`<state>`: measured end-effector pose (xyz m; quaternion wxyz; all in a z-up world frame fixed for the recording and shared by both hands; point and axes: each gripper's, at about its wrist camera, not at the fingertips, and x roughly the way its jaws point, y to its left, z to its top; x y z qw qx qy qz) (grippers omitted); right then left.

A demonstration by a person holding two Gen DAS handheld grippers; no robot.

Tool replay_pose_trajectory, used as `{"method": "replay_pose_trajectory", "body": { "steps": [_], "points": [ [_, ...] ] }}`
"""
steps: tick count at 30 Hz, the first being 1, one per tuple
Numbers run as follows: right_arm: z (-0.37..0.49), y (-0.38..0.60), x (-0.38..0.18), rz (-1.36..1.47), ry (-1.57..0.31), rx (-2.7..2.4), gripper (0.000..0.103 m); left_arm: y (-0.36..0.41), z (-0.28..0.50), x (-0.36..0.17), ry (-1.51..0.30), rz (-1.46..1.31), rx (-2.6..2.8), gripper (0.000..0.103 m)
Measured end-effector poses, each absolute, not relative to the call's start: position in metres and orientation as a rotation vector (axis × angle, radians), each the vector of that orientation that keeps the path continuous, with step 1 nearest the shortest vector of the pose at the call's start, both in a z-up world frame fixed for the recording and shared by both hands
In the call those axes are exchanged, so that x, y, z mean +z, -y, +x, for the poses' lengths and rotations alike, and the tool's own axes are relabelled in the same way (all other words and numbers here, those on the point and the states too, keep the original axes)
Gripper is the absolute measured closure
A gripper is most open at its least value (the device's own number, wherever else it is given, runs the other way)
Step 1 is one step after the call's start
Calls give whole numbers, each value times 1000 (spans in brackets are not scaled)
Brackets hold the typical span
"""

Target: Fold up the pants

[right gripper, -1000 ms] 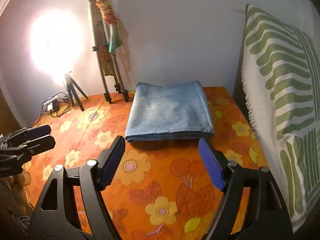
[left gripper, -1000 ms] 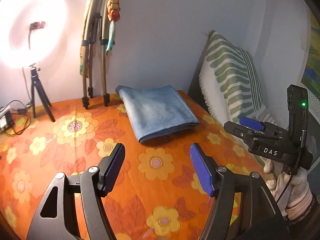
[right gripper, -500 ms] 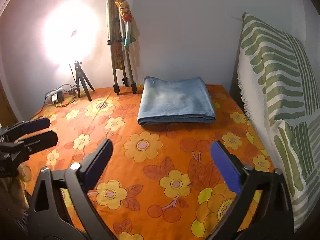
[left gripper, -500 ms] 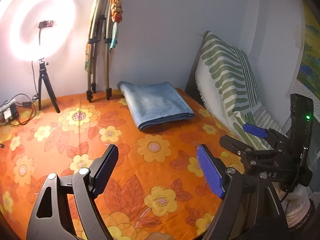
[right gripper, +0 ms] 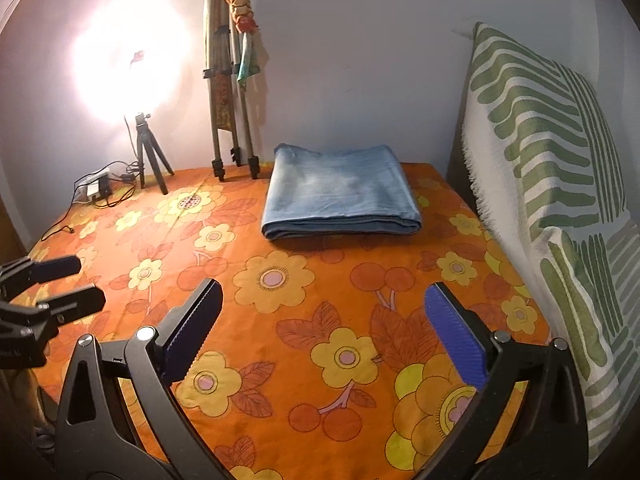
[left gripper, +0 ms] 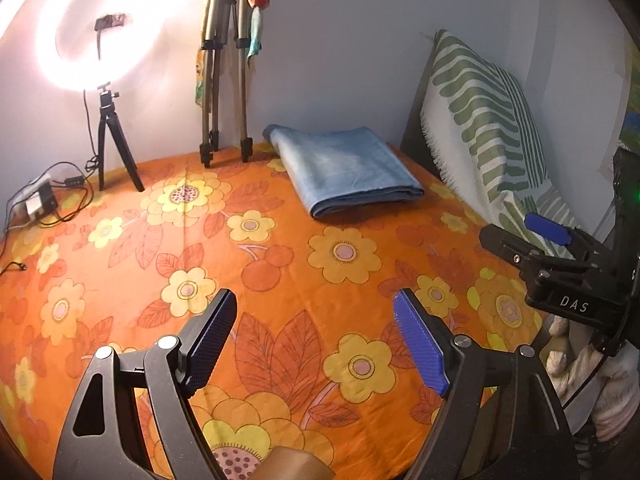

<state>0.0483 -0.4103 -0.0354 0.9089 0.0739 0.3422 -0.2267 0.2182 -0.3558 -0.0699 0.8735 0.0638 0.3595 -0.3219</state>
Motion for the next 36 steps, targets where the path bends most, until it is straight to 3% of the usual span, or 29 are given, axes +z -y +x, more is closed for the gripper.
{"method": "replay_pose_trajectory", "body": {
  "steps": [36],
  "points": [
    [48, 423, -44, 172, -735, -484, 0, 360, 202, -57, -700, 156, -677, 22]
  ]
}}
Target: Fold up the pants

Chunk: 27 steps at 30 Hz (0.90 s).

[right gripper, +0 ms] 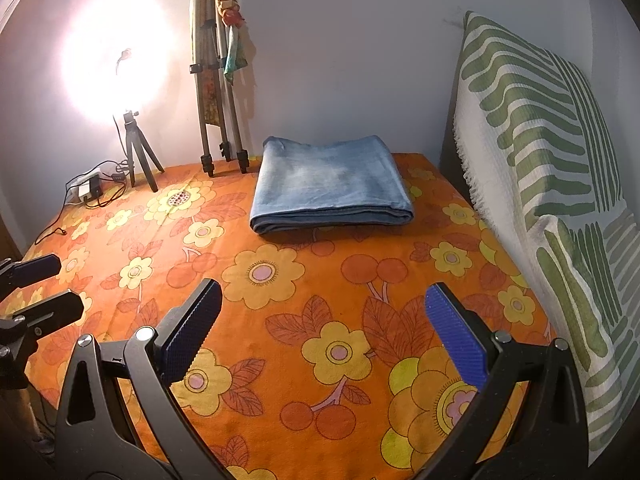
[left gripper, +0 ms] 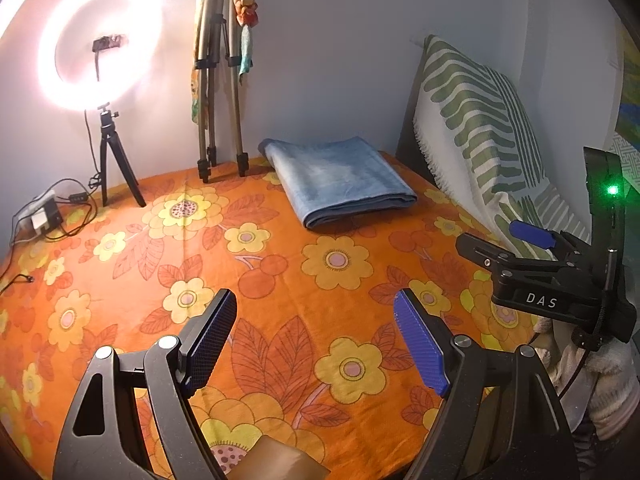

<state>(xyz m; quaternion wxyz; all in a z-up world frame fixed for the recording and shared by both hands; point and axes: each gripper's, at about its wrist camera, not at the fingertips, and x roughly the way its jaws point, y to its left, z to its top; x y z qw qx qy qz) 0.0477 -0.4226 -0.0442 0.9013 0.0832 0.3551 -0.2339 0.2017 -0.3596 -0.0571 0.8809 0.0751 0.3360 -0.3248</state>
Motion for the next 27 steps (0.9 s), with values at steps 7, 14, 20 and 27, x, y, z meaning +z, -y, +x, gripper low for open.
{"method": "replay_pose_trajectory", "body": {
  "steps": [7, 14, 20, 27],
  "points": [
    [46, 420, -45, 174, -737, -490, 0, 361, 200, -56, -693, 157, -676, 22],
    [48, 417, -46, 167, -746, -485, 0, 362, 200, -56, -701, 155, -674, 22],
    [50, 415, -47, 165, -754, -484, 0, 360, 199, -58, -698, 158, -664, 22],
    [49, 415, -47, 167, -753, -484, 0, 357, 197, -56, -678, 164, -664, 22]
  ]
}}
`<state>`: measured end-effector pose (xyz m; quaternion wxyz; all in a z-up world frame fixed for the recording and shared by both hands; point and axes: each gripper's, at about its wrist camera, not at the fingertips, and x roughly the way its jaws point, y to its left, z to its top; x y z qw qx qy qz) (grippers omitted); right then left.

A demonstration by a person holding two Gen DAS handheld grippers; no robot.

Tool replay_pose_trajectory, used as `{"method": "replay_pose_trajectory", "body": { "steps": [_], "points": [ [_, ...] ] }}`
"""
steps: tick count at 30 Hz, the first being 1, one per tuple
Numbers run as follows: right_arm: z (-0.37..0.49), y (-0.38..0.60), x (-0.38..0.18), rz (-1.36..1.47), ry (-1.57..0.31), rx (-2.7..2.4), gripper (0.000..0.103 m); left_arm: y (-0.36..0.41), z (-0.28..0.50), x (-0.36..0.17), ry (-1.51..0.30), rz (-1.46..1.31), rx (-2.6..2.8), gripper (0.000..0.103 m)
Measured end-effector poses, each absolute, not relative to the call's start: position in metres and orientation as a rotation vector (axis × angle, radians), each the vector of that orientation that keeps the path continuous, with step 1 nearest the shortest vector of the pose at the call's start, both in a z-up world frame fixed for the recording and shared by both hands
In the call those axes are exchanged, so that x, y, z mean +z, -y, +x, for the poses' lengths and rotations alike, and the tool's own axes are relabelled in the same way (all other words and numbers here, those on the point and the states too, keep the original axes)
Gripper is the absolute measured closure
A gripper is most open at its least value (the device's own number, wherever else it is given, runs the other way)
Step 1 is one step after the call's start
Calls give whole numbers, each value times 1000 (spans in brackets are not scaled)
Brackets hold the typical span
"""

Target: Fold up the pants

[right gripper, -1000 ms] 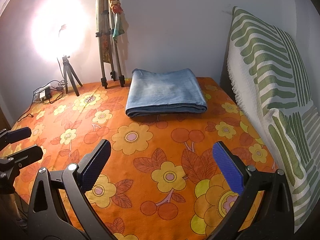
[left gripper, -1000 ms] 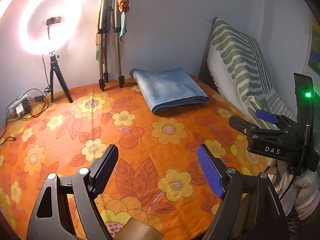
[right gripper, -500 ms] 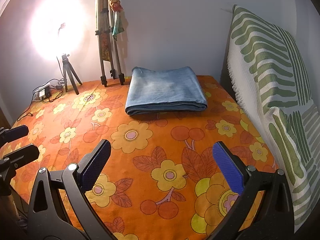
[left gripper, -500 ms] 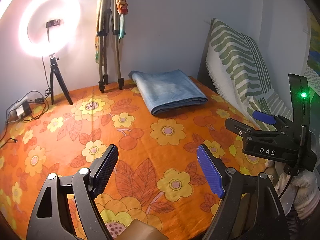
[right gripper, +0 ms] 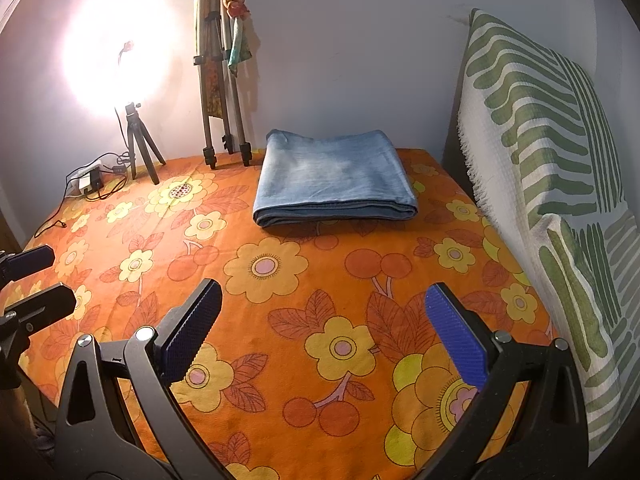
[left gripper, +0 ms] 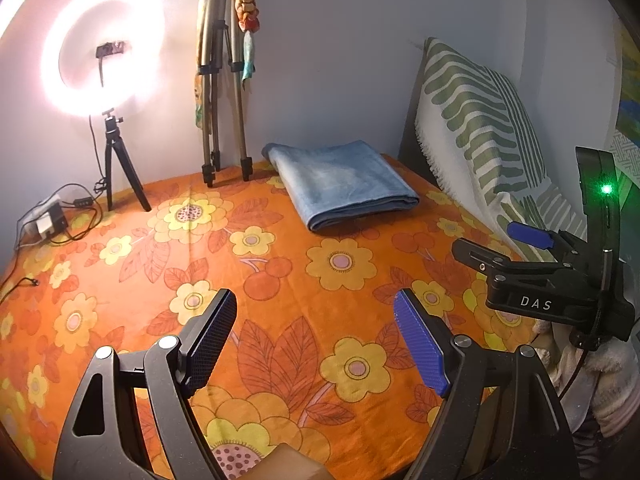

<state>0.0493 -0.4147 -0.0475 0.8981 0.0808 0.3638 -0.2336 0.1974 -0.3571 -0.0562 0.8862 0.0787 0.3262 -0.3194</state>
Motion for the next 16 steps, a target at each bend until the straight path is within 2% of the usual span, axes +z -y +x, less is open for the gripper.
{"method": "replay_pose_trajectory", "body": {
  "steps": [16],
  "points": [
    [49, 414, -47, 162, -757, -484, 0, 358, 196, -55, -675, 170, -656, 22]
  ]
}}
